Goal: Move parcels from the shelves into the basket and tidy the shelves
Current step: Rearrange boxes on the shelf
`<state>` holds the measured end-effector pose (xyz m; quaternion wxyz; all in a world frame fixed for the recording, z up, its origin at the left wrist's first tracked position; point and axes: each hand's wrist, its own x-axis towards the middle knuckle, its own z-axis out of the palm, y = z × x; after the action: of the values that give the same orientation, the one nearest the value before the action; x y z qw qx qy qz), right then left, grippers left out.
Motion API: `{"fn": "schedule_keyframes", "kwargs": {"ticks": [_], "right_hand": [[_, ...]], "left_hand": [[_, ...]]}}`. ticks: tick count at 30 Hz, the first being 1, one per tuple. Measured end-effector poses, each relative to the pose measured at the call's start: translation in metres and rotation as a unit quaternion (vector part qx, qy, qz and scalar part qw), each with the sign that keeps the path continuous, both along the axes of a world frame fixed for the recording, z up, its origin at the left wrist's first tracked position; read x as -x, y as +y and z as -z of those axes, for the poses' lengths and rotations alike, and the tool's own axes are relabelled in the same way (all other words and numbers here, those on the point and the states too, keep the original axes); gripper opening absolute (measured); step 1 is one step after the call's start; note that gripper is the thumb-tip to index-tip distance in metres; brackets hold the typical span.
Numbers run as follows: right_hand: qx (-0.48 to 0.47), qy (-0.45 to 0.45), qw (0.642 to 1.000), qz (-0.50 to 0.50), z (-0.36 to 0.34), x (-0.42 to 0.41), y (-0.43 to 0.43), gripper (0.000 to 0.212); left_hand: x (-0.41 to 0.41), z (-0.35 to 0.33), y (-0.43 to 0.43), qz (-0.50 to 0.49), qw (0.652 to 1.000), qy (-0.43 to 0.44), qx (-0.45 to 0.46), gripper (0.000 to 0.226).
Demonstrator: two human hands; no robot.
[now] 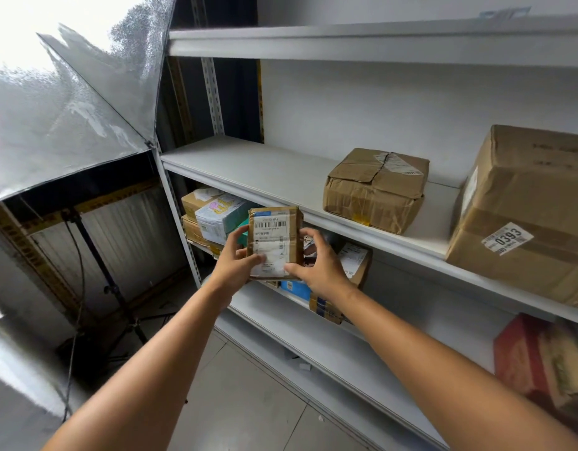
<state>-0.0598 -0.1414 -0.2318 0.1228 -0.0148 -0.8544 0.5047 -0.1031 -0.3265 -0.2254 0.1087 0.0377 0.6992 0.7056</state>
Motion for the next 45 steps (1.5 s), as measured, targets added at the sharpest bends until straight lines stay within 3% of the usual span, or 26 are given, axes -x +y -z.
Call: {"fn": "schedule_keyframes", "kwargs": {"ticks": [16,25,32,45], "right_hand": [[-0.053,0.014,0.998,-0.006,0.008,-0.017,0.005,0.086],[-0.018,-0.02,0.999,0.031,0.023,-0.02,0.03,0.08],[0.067,-0.097,0.99,0.076,0.048,-0.037,0.077,0.08],[0.075,-0.168,0.947,0.262,0.091,-0.153,0.203,0.077]], "left_hand": [[-0.001,0.009,0.005,0.012,0.999,-0.028,0.013,0.068],[-0.006,0.019,0.024,0.046,0.998,-0.035,0.022,0.069],[-0.016,0.04,0.076,0.118,0.99,-0.038,0.06,0.073],[-0.068,0.101,0.236,0.289,0.952,-0.056,0.085,0.072]]}}
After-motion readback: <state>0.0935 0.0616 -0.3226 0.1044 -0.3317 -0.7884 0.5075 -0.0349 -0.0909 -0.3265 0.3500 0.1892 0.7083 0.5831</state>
